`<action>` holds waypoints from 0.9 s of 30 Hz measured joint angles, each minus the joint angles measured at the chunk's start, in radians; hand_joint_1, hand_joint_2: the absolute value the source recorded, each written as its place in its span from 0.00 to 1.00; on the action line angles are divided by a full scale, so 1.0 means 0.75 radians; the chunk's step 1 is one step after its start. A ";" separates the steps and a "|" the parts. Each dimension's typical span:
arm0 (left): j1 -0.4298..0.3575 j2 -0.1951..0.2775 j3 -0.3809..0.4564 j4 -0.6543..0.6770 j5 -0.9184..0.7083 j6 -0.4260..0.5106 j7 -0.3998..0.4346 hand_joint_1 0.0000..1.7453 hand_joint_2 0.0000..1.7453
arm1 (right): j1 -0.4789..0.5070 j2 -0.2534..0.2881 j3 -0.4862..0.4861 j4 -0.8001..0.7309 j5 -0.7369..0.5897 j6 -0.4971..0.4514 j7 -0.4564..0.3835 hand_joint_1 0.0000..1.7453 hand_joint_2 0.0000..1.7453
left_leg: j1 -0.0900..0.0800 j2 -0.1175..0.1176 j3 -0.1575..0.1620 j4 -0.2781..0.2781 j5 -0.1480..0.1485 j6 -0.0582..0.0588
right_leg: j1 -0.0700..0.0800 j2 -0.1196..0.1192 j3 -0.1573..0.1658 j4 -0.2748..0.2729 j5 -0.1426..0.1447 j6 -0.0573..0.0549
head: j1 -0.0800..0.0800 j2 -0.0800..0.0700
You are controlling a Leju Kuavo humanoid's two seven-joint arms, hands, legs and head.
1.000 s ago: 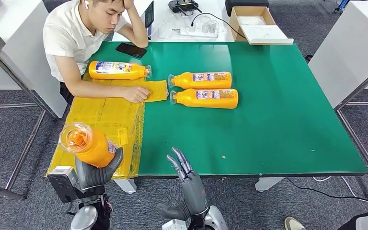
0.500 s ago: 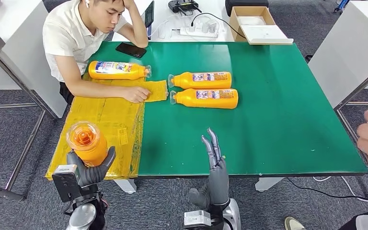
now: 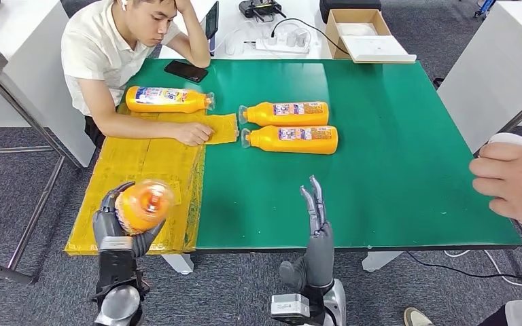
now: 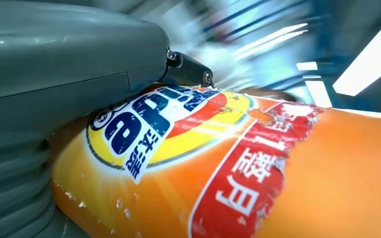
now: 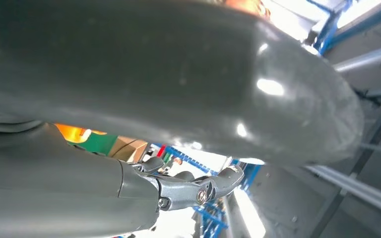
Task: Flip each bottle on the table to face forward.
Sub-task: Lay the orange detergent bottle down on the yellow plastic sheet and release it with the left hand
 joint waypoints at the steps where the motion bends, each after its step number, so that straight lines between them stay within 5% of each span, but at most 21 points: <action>1: -0.029 -0.015 0.053 0.036 -0.195 0.004 0.007 1.00 1.00 | -0.002 0.002 -0.002 -0.003 -0.025 0.000 0.000 0.00 0.00 | 0.000 0.000 0.000 0.000 0.000 0.000 | 0.000 0.000 0.000 0.000 0.000 0.000 | 0.000 0.000; 4: -0.143 -0.039 0.197 0.207 -0.612 0.007 0.122 1.00 1.00 | -0.017 0.002 0.015 0.004 -0.105 0.000 0.000 0.00 0.00 | 0.000 0.002 0.001 0.000 0.001 0.000 | 0.000 0.000 0.001 0.000 0.002 -0.001 | 0.000 0.000; 13: -0.469 0.006 0.265 0.792 -1.027 -0.078 0.576 1.00 1.00 | -0.078 0.013 0.084 0.096 -0.225 0.005 0.000 0.00 0.00 | 0.001 0.002 0.000 0.000 0.004 -0.003 | 0.001 0.000 0.000 0.002 0.004 -0.004 | 0.000 0.000; 20: -0.610 0.025 0.255 1.056 -1.029 -0.099 0.604 1.00 1.00 | -0.093 0.021 0.096 0.156 -0.259 0.013 0.000 0.00 0.00 | 0.001 0.001 0.000 0.000 0.004 -0.003 | 0.000 0.000 0.000 0.001 0.003 -0.004 | 0.000 0.000; 27: -0.653 0.027 0.248 1.122 -1.010 -0.130 0.603 1.00 1.00 | -0.101 0.024 0.100 0.177 -0.267 0.021 0.000 0.00 0.00 | 0.001 0.000 0.000 0.000 0.004 -0.003 | 0.000 0.000 0.000 0.001 0.003 -0.004 | 0.000 0.000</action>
